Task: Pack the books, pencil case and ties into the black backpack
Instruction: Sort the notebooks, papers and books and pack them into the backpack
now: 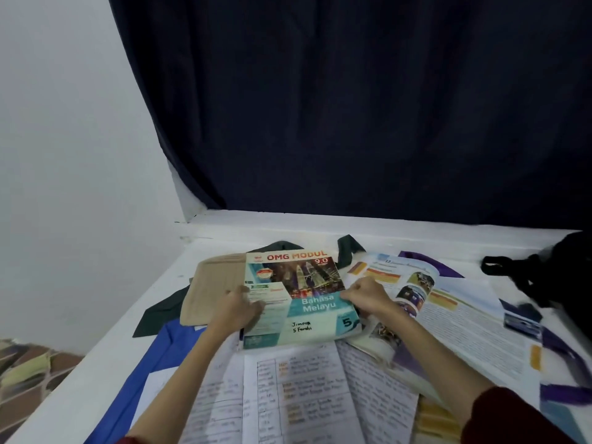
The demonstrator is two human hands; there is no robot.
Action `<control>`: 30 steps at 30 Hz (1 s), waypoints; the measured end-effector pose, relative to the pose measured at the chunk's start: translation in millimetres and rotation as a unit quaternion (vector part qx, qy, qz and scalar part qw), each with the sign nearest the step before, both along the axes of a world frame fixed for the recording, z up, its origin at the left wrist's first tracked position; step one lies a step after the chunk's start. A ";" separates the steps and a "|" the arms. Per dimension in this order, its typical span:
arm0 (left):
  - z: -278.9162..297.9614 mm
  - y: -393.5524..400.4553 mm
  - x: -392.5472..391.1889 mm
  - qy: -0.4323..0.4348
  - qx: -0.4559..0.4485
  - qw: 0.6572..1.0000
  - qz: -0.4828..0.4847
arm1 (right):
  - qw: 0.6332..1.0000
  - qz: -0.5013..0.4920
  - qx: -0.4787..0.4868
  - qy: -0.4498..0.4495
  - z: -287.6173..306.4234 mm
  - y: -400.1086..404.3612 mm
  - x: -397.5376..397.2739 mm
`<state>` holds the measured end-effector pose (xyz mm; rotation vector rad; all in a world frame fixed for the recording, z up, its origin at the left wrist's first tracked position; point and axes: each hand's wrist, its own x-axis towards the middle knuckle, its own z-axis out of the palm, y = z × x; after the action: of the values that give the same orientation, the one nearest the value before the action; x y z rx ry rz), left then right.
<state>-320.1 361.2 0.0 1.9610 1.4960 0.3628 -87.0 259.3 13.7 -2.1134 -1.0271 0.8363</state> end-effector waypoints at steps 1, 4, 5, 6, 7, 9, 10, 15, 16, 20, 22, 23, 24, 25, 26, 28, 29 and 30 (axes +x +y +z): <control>-2.7 3.0 2.1 -0.024 -0.036 0.999 0.018 | 1.000 0.008 -0.006 -0.017 -1.9 4.7 -3.6; -3.3 12.1 9.9 -0.106 -0.087 0.988 0.066 | 1.000 -0.018 0.002 0.023 -7.7 11.1 -8.9; -1.0 14.7 11.7 -0.146 -0.114 0.979 0.080 | 0.996 -0.042 0.017 0.081 -7.2 11.2 -7.3; 2.8 16.4 13.7 -0.192 -0.151 0.966 0.087 | 0.987 -0.063 0.034 0.145 -6.3 11.3 -4.0; 8.3 17.0 15.3 -0.230 -0.189 0.951 0.082 | 0.977 -0.075 0.047 0.196 -3.2 10.4 -1.5; 22.3 15.5 18.6 -0.272 -0.241 0.930 0.051 | 0.967 -0.074 0.055 0.238 2.5 9.4 2.5; 29.5 13.9 19.1 -0.283 -0.253 0.925 0.034 | 0.966 -0.067 0.062 0.240 3.2 9.9 3.4; 65.1 1.9 13.8 -0.398 -0.209 0.893 0.034 | 0.923 -0.092 0.139 0.346 8.4 5.7 2.6; 70.7 -2.2 12.5 -0.423 -0.203 0.883 0.012 | 0.909 -0.093 0.162 0.373 13.2 4.1 3.8; 83.3 -11.2 8.8 -0.473 -0.177 0.860 -0.071 | 0.884 -0.107 0.272 0.363 52.8 -1.3 5.5; 84.8 -12.8 9.5 -0.468 -0.158 0.865 -0.088 | 0.895 -0.083 0.312 0.307 73.5 -5.5 4.7; 85.2 -13.7 11.0 -0.471 -0.154 0.864 -0.087 | 0.905 -0.065 0.321 0.272 79.1 -7.1 4.9; 86.2 -15.7 12.9 -0.480 -0.151 0.860 -0.079 | 0.916 -0.047 0.320 0.237 83.2 -9.4 3.7; 86.9 -18.0 15.1 -0.490 -0.146 0.857 -0.065 | 0.925 -0.036 0.315 0.212 84.4 -12.0 2.2; 87.8 -20.7 17.3 -0.494 -0.135 0.858 -0.048 | 0.929 -0.031 0.312 0.196 84.4 -14.1 0.8; 88.3 -23.8 18.7 -0.487 -0.098 0.868 -0.017 | 0.928 -0.034 0.325 0.178 85.6 -17.0 -2.0; 87.9 -24.7 18.3 -0.487 -0.081 0.870 -0.008 | 0.927 -0.037 0.335 0.166 87.9 -17.8 -2.7; 86.9 -25.3 17.6 -0.488 -0.067 0.870 -0.001 | 0.927 -0.038 0.344 0.147 91.1 -18.2 -2.8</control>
<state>-302.5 335.9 86.9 1.2974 0.8056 1.0294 -89.8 241.0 104.8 -1.3761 -0.8971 0.6074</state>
